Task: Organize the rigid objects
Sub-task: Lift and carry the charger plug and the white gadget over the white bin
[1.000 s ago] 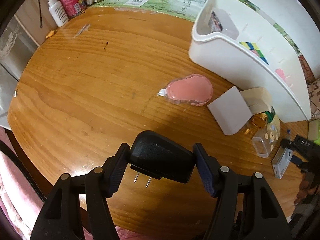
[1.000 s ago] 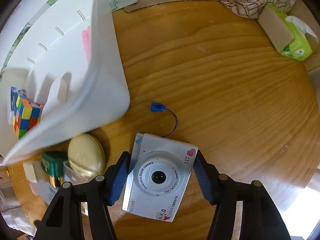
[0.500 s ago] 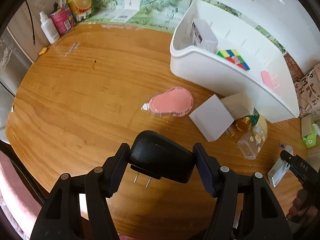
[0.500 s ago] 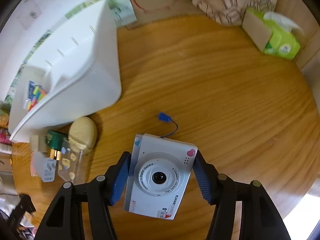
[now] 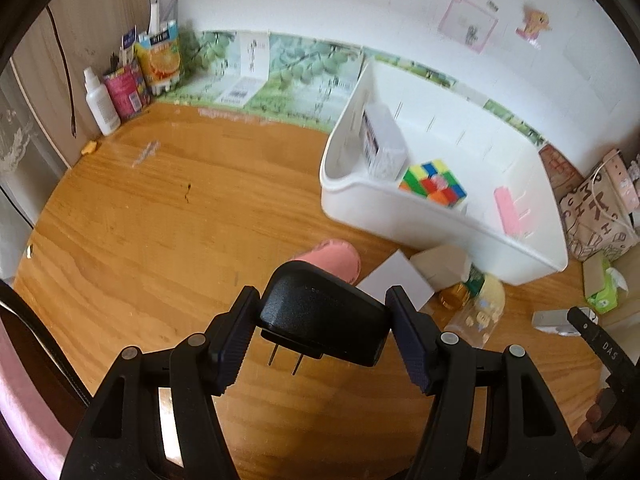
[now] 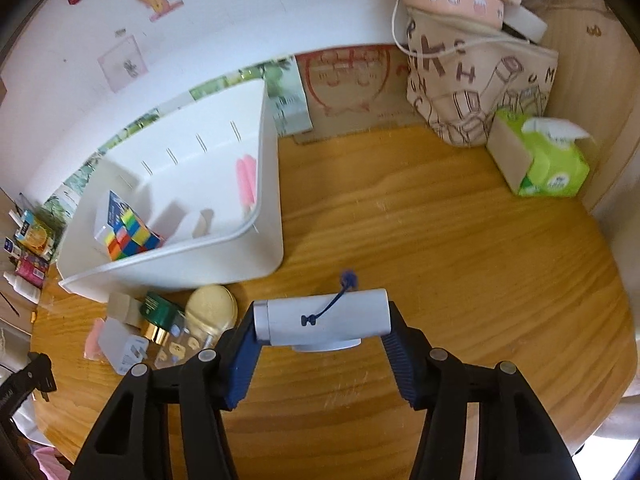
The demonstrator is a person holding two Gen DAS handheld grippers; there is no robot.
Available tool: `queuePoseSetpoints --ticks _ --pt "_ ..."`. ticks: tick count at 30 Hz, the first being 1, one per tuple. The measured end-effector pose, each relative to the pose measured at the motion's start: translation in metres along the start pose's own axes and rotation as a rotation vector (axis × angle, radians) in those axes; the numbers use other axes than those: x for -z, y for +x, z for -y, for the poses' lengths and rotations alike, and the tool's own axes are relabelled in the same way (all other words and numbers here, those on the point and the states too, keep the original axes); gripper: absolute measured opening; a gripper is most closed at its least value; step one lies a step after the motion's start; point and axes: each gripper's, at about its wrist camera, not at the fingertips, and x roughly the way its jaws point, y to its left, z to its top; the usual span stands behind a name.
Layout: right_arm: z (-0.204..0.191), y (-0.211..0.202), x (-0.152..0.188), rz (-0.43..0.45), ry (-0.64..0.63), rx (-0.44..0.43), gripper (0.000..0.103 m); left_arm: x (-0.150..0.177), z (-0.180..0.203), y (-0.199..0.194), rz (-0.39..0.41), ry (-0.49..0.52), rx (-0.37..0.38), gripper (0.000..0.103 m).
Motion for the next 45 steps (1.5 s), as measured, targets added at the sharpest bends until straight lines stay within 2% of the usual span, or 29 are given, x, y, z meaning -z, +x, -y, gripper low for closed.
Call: queuePoseSetpoints --ticks 12,22,27,36,45 --pt "0.001 -0.025 -0.016 0.090 -0.011 -0.018 0.058 -0.028 0.008 -0.015 0.105 0.024 -0.017 0.068" --pt "-0.006 -0.058 -0.037 0.259 -0.051 -0.029 0.058 -0.052 0.027 -0.020 0.180 0.074 0.012 0.068" --pt "-0.021 -0.074 -0.046 0.377 -0.109 -0.051 0.058 -0.060 0.039 -0.020 0.226 0.120 0.002 0.068" --pt "-0.057 -0.076 -0.049 0.499 -0.277 -0.115 0.057 -0.073 0.053 -0.014 0.308 0.153 0.071 0.068" --pt "-0.088 -0.053 -0.049 0.492 -0.412 -0.197 0.057 -0.086 0.067 -0.002 0.381 0.148 0.165 0.068"
